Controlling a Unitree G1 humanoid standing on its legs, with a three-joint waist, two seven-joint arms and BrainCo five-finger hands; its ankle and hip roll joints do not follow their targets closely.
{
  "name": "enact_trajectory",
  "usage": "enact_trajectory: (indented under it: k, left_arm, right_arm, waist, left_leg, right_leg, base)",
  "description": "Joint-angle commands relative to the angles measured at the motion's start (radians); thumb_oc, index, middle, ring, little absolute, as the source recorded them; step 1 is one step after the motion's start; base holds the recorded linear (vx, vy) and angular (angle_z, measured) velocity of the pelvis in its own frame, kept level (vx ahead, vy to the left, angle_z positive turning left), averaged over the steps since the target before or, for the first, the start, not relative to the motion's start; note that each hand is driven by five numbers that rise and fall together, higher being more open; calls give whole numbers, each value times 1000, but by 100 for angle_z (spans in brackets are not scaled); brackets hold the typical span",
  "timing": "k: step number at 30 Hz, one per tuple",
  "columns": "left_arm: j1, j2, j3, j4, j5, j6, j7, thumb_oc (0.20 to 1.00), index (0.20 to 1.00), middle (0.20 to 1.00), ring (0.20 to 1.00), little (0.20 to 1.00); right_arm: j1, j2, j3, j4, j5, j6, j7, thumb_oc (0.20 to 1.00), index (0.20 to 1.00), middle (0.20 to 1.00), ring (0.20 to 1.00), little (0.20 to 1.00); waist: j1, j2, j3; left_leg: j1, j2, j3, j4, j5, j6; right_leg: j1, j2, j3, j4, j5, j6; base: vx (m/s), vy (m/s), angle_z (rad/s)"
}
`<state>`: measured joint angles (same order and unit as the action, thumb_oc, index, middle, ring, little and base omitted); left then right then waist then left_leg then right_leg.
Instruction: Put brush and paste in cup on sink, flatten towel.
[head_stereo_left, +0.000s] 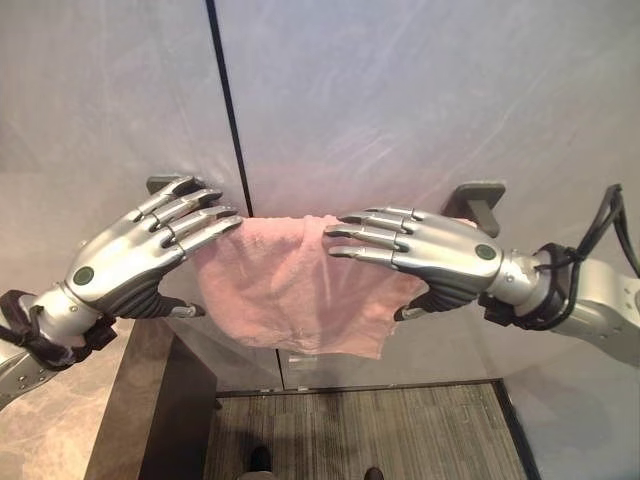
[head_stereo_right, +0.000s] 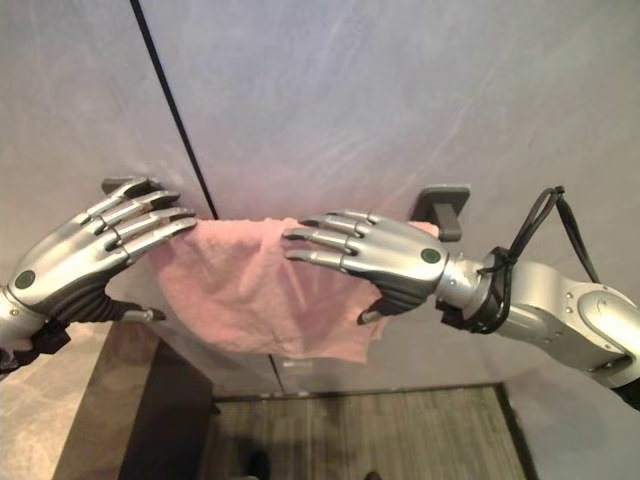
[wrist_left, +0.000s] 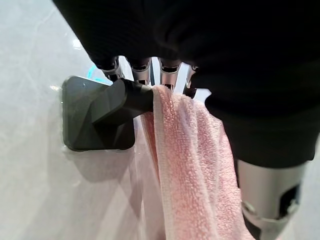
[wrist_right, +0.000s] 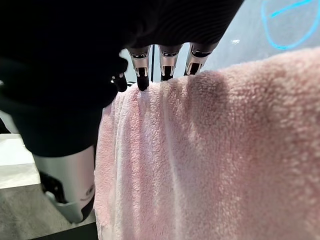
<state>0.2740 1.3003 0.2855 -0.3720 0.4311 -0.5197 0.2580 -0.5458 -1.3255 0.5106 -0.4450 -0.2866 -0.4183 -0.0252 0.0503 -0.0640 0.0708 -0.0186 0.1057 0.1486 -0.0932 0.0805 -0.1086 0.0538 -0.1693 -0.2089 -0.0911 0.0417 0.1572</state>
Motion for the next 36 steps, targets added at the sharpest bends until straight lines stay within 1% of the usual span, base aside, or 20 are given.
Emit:
enact_trajectory:
  k: [1, 2, 3, 4, 6, 9, 13, 14, 15, 16, 17, 19, 21, 24, 26, 27, 32, 33, 34, 36]
  left_arm:
    - [131, 43, -66, 61, 6, -20, -167, 1000, 1000, 1000, 1000, 1000]
    - [159, 19, -46, 79, 5, -14, -173, 1000, 1000, 1000, 1000, 1000]
    - [206, 1, 0, 81, -4, -13, -181, 1000, 1000, 1000, 1000, 1000]
    - [227, -20, 23, 88, -14, -9, -183, 1000, 1000, 1000, 1000, 1000]
    - [234, -30, 42, 78, -25, -6, -191, 1000, 1000, 1000, 1000, 1000]
    - [224, -48, 45, 70, -38, 2, -204, 1000, 1000, 1000, 1000, 1000]
    - [169, -86, 14, 70, -37, 8, -200, 1000, 1000, 1000, 1000, 1000]
    - [139, -114, -12, 80, -38, 10, -189, 1000, 1000, 1000, 1000, 1000]
    - [137, -114, -14, 81, -37, 9, -188, 1000, 1000, 1000, 1000, 1000]
    - [135, -163, -18, 112, -57, 3, -161, 1000, 1000, 1000, 1000, 1000]
    - [138, -181, -14, 127, -70, -2, -144, 1000, 1000, 1000, 1000, 1000]
    - [90, -292, -39, 166, -150, 11, -93, 1000, 1000, 1000, 1000, 1000]
    - [87, -291, -42, 169, -149, 11, -91, 1000, 1000, 1000, 1000, 1000]
    - [34, -389, -40, 174, -180, 28, -36, 1000, 1000, 1000, 1000, 1000]
    - [13, -420, -33, 172, -202, 34, -15, 1000, 1000, 1000, 1000, 1000]
    - [-12, -511, -11, 174, -265, 44, 16, 1000, 1000, 1000, 1000, 1000]
    - [-74, -742, 75, 131, -398, 60, 128, 1000, 1000, 1000, 1000, 1000]
    - [-72, -743, 76, 126, -401, 63, 125, 1000, 1000, 1000, 1000, 1000]
    - [-48, -834, 86, 126, -486, 60, 121, 1000, 1000, 1000, 1000, 1000]
    - [8, -878, 94, 107, -534, 71, 81, 1000, 1000, 1000, 1000, 1000]
  right_arm:
    - [149, -64, 35, 58, -61, 6, 156, 1000, 1000, 1000, 1000, 1000]
    - [231, -62, -48, 99, -71, 17, 131, 1000, 1000, 1000, 1000, 1000]
    - [385, -44, -205, 127, -94, 25, 104, 1000, 1000, 1000, 1000, 1000]
    - [464, -29, -290, 157, -118, 36, 82, 1000, 1000, 1000, 1000, 1000]
    - [544, 0, -368, 166, -140, 38, 65, 1000, 1000, 1000, 1000, 1000]
    - [577, 27, -403, 165, -163, 43, 63, 1000, 1000, 1000, 1000, 1000]
    - [555, 90, -381, 168, -149, 46, 61, 1000, 1000, 1000, 1000, 1000]
    - [541, 139, -377, 172, -117, 49, 41, 1000, 1000, 1000, 1000, 1000]
    - [541, 138, -377, 173, -117, 49, 40, 1000, 1000, 1000, 1000, 1000]
    - [542, 209, -397, 172, -59, 47, 11, 1000, 1000, 1000, 1000, 1000]
    - [553, 236, -410, 164, -35, 41, 6, 1000, 1000, 1000, 1000, 1000]
    - [546, 360, -421, 167, 54, 34, -39, 1000, 1000, 1000, 1000, 1000]
    - [546, 360, -421, 167, 54, 34, -39, 1000, 1000, 1000, 1000, 1000]
    - [511, 473, -435, 101, 145, 25, -68, 1000, 1000, 1000, 1000, 1000]
    - [500, 506, -436, 86, 185, 21, -72, 1000, 1000, 1000, 1000, 1000]
    - [487, 573, -448, 57, 268, 14, -77, 1000, 1000, 1000, 1000, 1000]
    - [506, 758, -536, 8, 491, 16, -121, 1000, 1000, 1000, 1000, 1000]
    - [509, 758, -539, 4, 492, 18, -120, 1000, 1000, 1000, 1000, 1000]
    - [551, 814, -601, 6, 511, 22, -154, 1000, 1000, 1000, 1000, 1000]
    - [604, 847, -666, 1, 508, 19, -164, 1000, 1000, 1000, 1000, 1000]
  waist:
    - [-39, 0, 0]
    - [-50, 6, -4]
    - [-50, 4, -7]
    - [-52, 4, -9]
    - [-44, 3, -10]
    - [-41, 3, -12]
    - [-40, 4, -15]
    - [-42, 5, -16]
    - [-41, 5, -16]
    - [-39, 9, -17]
    - [-37, 8, -18]
    - [-33, 9, -21]
    - [-33, 9, -20]
    - [-30, 11, -24]
    - [-30, 13, -24]
    - [-27, 13, -23]
    - [-30, 15, -24]
    - [-29, 15, -24]
    - [-36, 15, -19]
    - [-39, 18, -15]
  left_leg:
    - [57, 19, 17, 6, -50, -21]
    - [58, 19, 17, 6, -51, -21]
    - [57, 20, 16, 6, -51, -20]
    - [57, 20, 15, 6, -51, -20]
    - [56, 21, 14, 6, -51, -20]
    - [60, 22, 15, 6, -53, -20]
    - [64, 26, 14, 6, -54, -21]
    - [66, 26, 13, 6, -54, -21]
    - [66, 26, 13, 6, -54, -21]
    - [66, 26, 11, 6, -54, -20]
    - [66, 26, 10, 6, -53, -20]
    - [65, 27, 9, 6, -50, -18]
    - [65, 28, 9, 6, -50, -18]
    - [68, 30, 12, 6, -49, -17]
    - [68, 31, 11, 6, -50, -17]
    - [70, 33, 12, 6, -49, -18]
    - [63, 40, 13, 6, -47, -23]
    - [63, 40, 13, 6, -47, -24]
    - [60, 42, 14, 6, -46, -24]
    - [55, 45, 13, 6, -44, -25]
  right_leg:
    - [-29, -35, -15, 4, 72, 56]
    - [-27, -35, -16, 4, 70, 56]
    - [-25, -35, -19, 4, 69, 55]
    - [-24, -35, -21, 4, 68, 56]
    - [-24, -34, -21, 4, 66, 56]
    - [-22, -32, -18, 4, 63, 55]
    - [-16, -28, -20, 4, 56, 51]
    - [-13, -27, -20, 4, 54, 50]
    - [-13, -27, -20, 4, 54, 50]
    - [-11, -27, -22, 4, 51, 47]
    - [-9, -27, -23, 4, 51, 47]
    - [-7, -27, -26, 4, 48, 43]
    - [-7, -27, -26, 4, 48, 43]
    - [-7, -24, -26, 4, 46, 37]
    - [-7, -24, -25, 4, 45, 36]
    - [-5, -22, -26, 4, 43, 32]
    - [-11, -16, -25, 4, 41, 20]
    - [-11, -16, -25, 4, 40, 20]
    - [-13, -14, -25, 4, 40, 14]
    - [-16, -10, -28, 4, 38, 11]
  base:
    - [40, -4, 1]
    - [34, -8, 0]
    - [44, -10, -1]
    - [0, 0, 0]
    - [6, -9, -2]
    - [7, -10, -4]
    - [0, 0, 0]
    - [0, 0, 0]
    - [0, 0, 0]
    - [0, 0, 0]
    - [0, 0, 0]
    - [0, 0, 0]
    - [0, 0, 0]
    - [0, 0, 0]
    - [0, 0, 0]
    - [-1, -37, 0]
    - [4, -15, -1]
    - [-1, -36, 1]
    - [-1, -38, 0]
    - [-1, -35, 2]
